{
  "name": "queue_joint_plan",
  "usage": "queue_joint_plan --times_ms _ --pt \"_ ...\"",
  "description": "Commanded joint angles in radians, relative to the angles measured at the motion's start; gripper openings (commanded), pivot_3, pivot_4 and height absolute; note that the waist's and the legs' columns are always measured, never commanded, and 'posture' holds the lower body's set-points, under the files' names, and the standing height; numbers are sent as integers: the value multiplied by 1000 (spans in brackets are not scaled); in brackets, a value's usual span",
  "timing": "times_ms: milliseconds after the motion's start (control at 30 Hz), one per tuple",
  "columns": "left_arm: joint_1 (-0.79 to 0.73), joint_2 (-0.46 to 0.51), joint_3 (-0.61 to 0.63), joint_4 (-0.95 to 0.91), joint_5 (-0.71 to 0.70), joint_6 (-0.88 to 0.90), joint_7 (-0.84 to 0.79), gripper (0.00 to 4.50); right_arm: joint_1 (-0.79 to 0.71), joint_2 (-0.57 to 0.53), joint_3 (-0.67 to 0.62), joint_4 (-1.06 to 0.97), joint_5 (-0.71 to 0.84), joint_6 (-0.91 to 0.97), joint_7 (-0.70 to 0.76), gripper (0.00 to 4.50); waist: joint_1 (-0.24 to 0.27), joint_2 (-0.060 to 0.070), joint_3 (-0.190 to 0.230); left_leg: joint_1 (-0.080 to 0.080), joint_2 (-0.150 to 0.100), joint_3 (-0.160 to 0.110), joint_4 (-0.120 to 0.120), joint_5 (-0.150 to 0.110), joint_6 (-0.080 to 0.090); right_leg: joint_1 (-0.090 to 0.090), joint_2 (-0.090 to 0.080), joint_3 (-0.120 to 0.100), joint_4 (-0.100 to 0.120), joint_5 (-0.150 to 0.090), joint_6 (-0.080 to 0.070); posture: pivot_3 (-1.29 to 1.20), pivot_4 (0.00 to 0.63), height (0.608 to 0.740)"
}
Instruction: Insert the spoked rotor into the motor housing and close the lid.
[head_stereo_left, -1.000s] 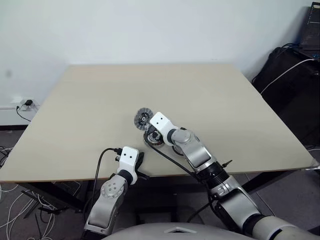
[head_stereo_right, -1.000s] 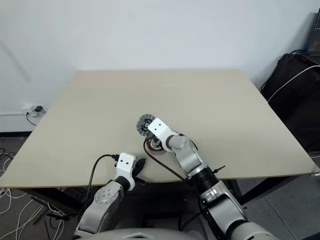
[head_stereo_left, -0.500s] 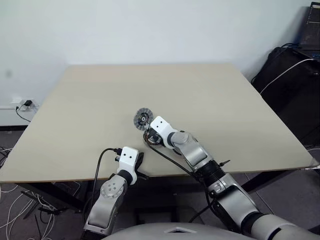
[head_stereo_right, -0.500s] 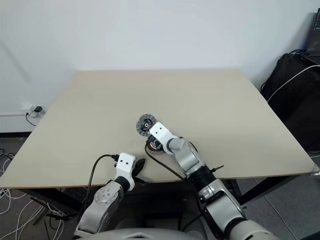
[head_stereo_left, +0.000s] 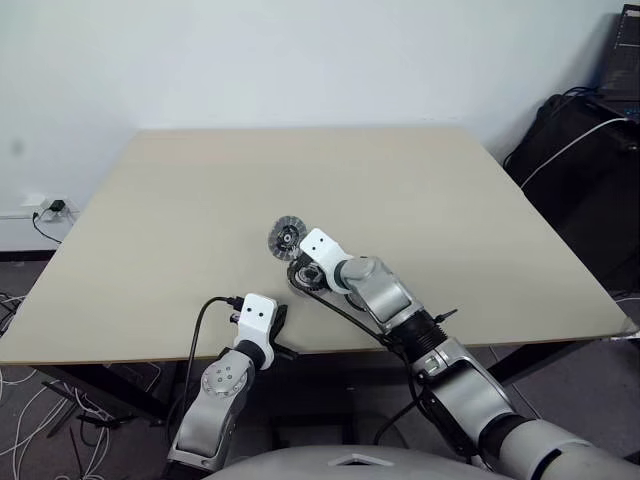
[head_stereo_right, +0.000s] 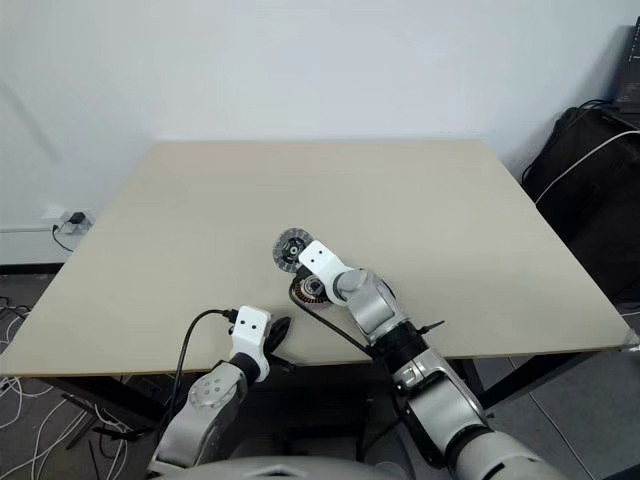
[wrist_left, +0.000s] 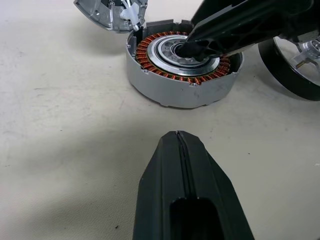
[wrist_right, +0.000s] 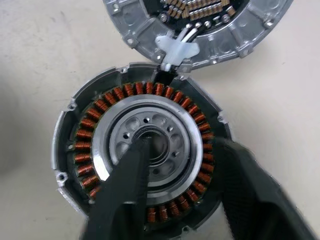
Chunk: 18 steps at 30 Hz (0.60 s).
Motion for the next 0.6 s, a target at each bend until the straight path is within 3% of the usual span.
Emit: queue_joint_plan --times_ms 33,100,600 --pt "-9 -9 2 -24 -5 -27 5 0 -12 2 -4 5 5 21 8 670 0 0 0 0 0 0 0 0 0 0 0 0 0 0 0 0 0 740" --pt "-9 -10 1 -23 -5 -28 6 0 -11 2 -5 1 6 23 9 25 0 0 0 0 0 0 0 0 0 0 0 0 0 0 0 0 0 740" --pt "-10 -9 -1 -20 -9 -25 9 0 0 11 -26 -51 33 18 13 25 0 0 0 0 0 0 0 0 0 0 0 0 0 0 0 0 0 740"
